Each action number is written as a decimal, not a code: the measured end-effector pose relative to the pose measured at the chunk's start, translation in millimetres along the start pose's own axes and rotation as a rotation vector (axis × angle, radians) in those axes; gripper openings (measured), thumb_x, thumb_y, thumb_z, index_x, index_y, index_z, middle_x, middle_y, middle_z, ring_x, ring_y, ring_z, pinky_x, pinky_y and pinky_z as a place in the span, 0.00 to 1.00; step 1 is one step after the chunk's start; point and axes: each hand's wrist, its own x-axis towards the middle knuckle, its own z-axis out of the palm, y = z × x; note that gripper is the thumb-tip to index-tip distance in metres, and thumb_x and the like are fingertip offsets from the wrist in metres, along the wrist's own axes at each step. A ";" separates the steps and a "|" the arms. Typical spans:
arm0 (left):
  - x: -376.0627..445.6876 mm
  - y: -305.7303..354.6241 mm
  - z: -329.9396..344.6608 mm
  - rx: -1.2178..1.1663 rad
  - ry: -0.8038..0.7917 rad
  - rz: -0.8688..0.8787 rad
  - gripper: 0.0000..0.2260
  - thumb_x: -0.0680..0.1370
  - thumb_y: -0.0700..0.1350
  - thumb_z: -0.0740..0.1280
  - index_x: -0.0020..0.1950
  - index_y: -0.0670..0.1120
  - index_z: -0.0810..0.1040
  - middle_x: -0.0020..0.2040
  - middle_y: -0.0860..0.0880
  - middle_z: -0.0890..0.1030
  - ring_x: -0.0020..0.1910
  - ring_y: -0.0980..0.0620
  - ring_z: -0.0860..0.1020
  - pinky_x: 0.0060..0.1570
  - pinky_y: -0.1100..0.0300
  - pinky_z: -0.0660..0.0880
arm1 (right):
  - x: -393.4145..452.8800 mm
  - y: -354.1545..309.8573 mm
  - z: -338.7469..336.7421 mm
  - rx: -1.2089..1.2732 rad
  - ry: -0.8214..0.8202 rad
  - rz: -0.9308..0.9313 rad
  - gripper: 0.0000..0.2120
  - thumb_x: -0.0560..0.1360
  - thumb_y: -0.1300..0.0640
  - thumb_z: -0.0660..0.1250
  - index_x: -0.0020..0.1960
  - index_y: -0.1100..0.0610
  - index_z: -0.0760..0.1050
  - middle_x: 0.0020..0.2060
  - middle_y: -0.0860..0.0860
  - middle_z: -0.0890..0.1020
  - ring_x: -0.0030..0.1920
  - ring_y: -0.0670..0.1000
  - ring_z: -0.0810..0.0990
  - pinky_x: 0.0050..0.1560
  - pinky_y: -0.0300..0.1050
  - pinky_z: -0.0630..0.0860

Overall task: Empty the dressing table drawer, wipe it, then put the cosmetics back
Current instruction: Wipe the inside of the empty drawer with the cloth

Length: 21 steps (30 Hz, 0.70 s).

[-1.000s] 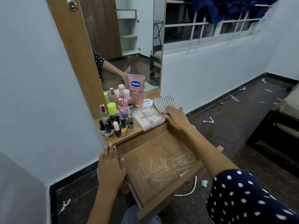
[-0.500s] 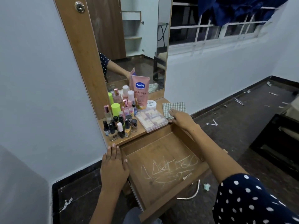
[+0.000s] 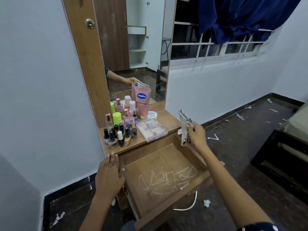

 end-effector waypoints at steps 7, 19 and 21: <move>-22.2 -14.8 4.8 0.026 -0.149 0.162 0.33 0.77 0.62 0.47 0.68 0.40 0.72 0.72 0.45 0.64 0.70 0.45 0.68 0.63 0.46 0.68 | -83.0 -13.9 -6.2 0.797 -0.177 0.350 0.13 0.80 0.58 0.61 0.62 0.61 0.75 0.55 0.55 0.82 0.56 0.52 0.80 0.57 0.49 0.79; -22.0 -9.9 13.9 -0.087 -0.291 0.164 0.57 0.57 0.78 0.24 0.78 0.48 0.48 0.77 0.51 0.44 0.77 0.54 0.45 0.74 0.52 0.46 | -129.8 -15.1 50.0 0.955 -0.309 0.586 0.15 0.81 0.59 0.57 0.66 0.63 0.71 0.57 0.57 0.81 0.56 0.52 0.80 0.55 0.44 0.80; -18.9 -4.5 14.0 -0.085 -0.324 0.163 0.60 0.54 0.79 0.25 0.78 0.48 0.48 0.78 0.51 0.45 0.77 0.54 0.45 0.74 0.52 0.45 | -130.9 -12.3 49.7 0.920 -0.309 0.593 0.15 0.82 0.58 0.57 0.66 0.62 0.70 0.58 0.57 0.80 0.57 0.53 0.80 0.58 0.46 0.78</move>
